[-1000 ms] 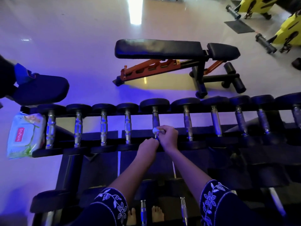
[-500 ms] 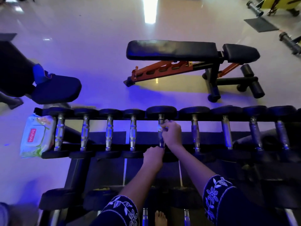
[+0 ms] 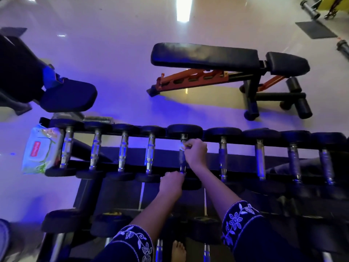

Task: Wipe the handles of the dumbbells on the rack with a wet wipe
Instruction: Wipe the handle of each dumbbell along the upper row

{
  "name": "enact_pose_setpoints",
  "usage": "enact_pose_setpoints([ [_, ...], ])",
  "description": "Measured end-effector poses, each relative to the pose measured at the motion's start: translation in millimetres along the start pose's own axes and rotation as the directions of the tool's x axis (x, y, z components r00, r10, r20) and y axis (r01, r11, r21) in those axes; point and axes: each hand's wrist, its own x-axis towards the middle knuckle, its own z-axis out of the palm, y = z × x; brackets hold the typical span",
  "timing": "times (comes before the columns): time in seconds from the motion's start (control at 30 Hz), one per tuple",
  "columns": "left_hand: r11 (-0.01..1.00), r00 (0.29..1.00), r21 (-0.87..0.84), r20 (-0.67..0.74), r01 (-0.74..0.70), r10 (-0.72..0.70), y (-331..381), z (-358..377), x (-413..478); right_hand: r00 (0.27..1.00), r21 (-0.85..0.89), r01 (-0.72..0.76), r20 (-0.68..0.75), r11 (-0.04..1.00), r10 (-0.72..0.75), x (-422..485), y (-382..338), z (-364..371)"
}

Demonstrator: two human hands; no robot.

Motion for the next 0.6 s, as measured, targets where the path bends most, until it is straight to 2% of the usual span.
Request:
enact_pose_setpoints([
  [0.17, 1.0, 1.0, 0.019, 0.0, 0.005, -0.005, -1, 1, 0, 0.999, 0.025, 0.026, 0.02, 0.999, -0.026, -44, 29, 3],
  [0.33, 0.999, 1.0, 0.034, 0.017, 0.011, -0.011, 0, -2, 2, 0.999, 0.074, -0.034, -0.03, 0.997, 0.036, -4, 3, -3],
  [0.43, 1.0, 1.0, 0.028, 0.029, 0.009, -0.01, 1, -5, -1, 0.996, 0.045, -0.07, -0.061, 0.997, 0.072, 13, -11, -4],
  [0.6, 1.0, 0.999, 0.021, 0.035, 0.002, -0.003, 1, -6, -4, 0.999, 0.098, -0.047, 0.002, 0.994, 0.047, -29, 18, 1],
])
